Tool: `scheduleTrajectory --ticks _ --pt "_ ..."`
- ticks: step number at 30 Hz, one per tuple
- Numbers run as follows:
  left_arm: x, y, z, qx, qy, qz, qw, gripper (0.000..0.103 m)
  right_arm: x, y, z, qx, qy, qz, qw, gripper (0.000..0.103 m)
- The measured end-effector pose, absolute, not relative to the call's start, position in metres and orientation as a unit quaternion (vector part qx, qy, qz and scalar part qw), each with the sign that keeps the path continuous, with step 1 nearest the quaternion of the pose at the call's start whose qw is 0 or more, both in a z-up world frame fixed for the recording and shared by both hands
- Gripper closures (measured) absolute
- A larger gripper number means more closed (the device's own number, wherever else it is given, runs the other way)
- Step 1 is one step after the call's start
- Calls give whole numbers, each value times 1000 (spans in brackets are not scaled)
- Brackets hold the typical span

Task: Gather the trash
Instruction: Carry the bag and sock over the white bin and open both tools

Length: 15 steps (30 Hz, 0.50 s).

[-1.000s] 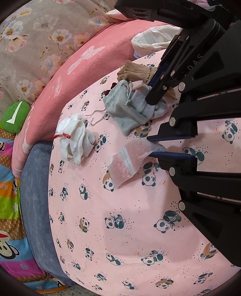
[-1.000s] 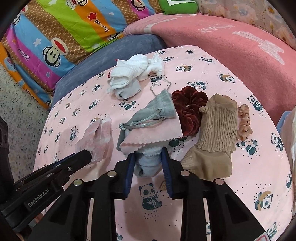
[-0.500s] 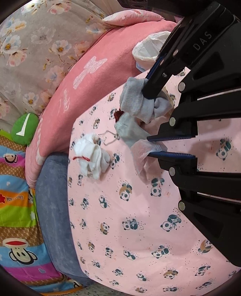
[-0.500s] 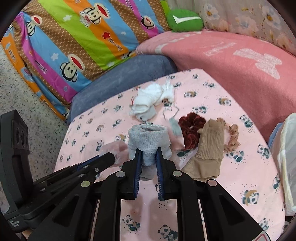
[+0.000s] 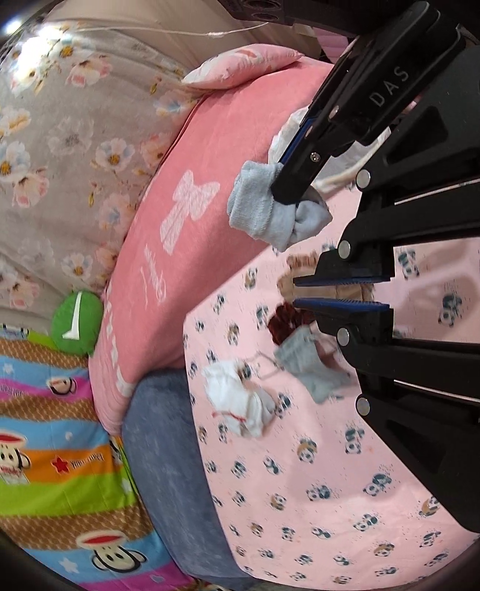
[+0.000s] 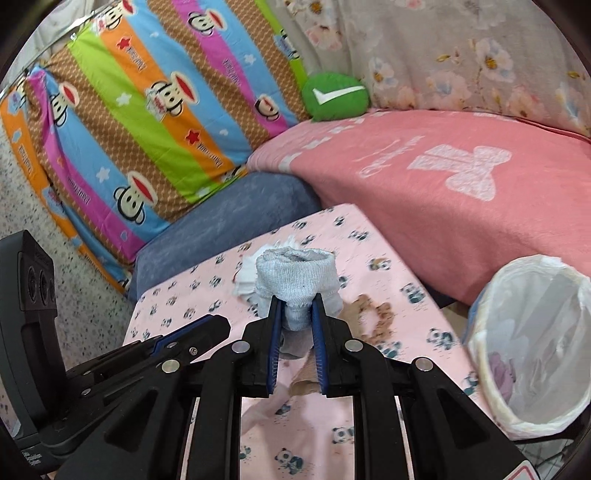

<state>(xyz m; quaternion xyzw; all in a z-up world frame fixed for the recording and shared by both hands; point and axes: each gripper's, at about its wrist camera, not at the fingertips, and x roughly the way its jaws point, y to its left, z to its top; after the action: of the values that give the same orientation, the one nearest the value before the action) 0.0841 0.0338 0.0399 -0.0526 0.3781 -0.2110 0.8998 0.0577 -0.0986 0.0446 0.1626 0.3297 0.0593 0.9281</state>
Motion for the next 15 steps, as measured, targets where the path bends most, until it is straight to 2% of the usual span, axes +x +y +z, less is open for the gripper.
scheduleTrajectory --ticks 8,9,10,11,12,15 --pt "83 32 30 -74 400 -204 891 95 34 -144 50 175 320 13 931 86" --pt "84 39 22 -80 409 -198 887 88 32 -146 48 176 323 7 930 86" --pt "85 46 15 -85 417 -191 884 72 31 -149 45 178 326 4 928 86" --pt "83 52 11 -91 423 -181 883 62 30 -150 44 179 328 4 927 86" --pt "83 60 5 -98 428 -164 883 47 29 -151 40 183 332 4 925 86" --pt "83 80 -17 -111 448 -138 876 46 29 -154 29 190 338 6 922 86"
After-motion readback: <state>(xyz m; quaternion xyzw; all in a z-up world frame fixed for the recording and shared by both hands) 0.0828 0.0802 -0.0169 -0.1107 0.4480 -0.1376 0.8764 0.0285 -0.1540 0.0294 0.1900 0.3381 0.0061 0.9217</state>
